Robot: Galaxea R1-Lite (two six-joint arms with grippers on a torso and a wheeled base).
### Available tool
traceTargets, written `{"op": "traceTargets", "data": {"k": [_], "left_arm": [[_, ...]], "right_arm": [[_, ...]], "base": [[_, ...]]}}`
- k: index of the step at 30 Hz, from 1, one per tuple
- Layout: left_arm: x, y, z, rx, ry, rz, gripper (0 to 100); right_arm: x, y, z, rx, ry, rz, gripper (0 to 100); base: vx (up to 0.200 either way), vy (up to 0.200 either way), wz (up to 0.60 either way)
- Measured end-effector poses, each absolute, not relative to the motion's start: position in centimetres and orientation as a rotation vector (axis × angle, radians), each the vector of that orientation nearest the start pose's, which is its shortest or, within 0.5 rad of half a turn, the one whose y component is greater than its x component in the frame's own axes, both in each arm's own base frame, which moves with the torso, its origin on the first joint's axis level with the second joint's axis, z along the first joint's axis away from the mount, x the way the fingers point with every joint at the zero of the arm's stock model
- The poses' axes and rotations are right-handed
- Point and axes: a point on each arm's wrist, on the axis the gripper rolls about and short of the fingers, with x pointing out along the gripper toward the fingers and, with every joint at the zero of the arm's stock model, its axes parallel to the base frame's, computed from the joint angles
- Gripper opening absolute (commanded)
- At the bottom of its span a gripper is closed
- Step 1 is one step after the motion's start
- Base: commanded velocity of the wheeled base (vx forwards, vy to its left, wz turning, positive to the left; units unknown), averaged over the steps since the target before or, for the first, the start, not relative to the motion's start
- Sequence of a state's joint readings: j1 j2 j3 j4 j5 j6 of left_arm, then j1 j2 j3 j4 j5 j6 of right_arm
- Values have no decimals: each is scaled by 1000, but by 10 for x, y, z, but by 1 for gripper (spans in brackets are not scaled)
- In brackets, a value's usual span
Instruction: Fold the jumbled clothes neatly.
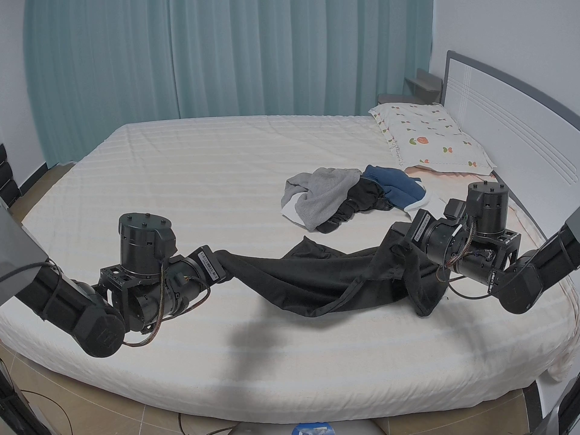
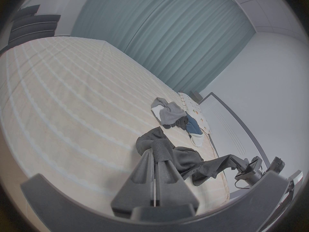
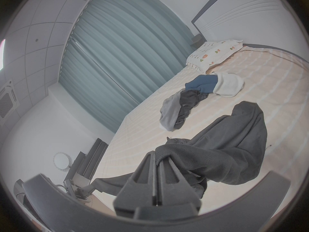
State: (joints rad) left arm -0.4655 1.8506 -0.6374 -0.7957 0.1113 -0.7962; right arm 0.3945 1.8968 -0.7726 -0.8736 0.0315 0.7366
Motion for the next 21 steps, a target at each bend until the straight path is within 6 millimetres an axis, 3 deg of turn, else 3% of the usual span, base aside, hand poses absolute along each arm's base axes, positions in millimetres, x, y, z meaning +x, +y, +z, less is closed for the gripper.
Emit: {"op": "traceTargets", "data": {"k": [21], "left_arm": [[268, -127, 125, -668, 475, -171, 0]], "right_arm": [[309, 131, 148, 703, 299, 350, 0]], "base": [[0, 200, 0]]}}
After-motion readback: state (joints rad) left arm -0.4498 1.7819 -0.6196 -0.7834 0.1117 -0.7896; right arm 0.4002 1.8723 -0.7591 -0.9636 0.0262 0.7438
